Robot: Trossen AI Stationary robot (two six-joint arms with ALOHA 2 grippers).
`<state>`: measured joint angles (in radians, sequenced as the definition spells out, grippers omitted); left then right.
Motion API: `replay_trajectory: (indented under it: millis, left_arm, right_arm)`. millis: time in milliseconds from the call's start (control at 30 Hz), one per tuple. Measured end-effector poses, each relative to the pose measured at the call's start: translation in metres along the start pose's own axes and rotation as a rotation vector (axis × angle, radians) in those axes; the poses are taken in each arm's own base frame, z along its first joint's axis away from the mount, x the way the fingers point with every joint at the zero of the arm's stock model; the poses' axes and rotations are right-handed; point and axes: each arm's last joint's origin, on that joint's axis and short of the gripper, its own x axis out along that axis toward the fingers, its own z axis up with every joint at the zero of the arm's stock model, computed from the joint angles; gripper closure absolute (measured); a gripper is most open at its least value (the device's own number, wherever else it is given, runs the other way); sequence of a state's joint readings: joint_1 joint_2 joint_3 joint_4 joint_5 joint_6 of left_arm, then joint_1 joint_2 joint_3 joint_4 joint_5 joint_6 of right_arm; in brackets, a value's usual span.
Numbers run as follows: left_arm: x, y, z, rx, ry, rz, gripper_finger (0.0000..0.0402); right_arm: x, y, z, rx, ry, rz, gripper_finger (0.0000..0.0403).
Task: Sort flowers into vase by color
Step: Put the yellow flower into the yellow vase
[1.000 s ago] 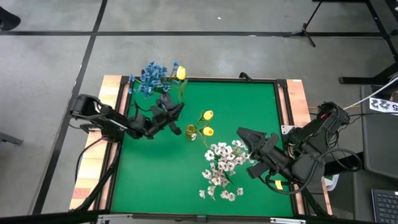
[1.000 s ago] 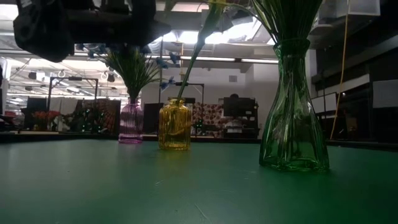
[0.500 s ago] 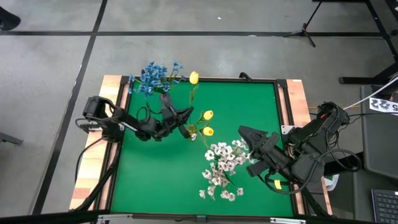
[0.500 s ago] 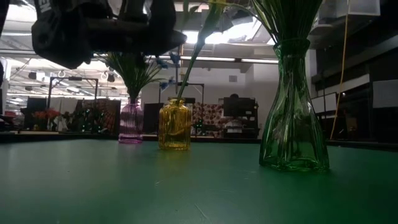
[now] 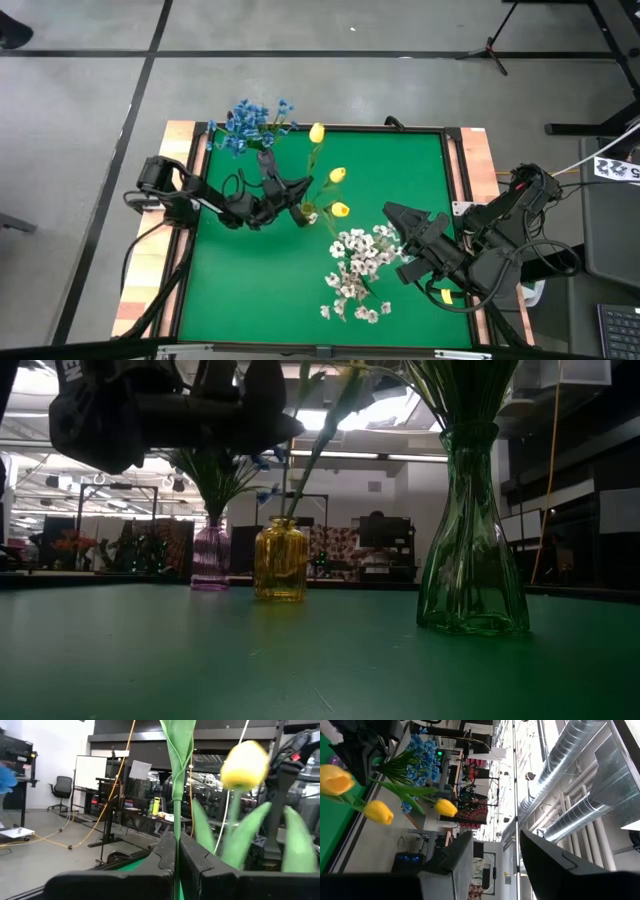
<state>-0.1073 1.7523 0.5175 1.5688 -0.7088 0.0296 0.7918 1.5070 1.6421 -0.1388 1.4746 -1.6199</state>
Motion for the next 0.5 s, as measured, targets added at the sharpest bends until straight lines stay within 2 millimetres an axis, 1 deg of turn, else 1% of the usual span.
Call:
replay_trajectory:
  millis: [267, 500]
  left_arm:
    - [-0.009, -0.011, -0.001, 0.084, 0.014, -0.048, 0.0400]
    - [-0.011, -0.012, -0.005, 0.127, 0.052, -0.033, 0.0400]
  right_arm:
    - [0.000, 0.000, 0.000, 0.000, 0.000, 0.000, 0.0242]
    - [0.000, 0.000, 0.000, 0.000, 0.000, 0.000, 0.0242]
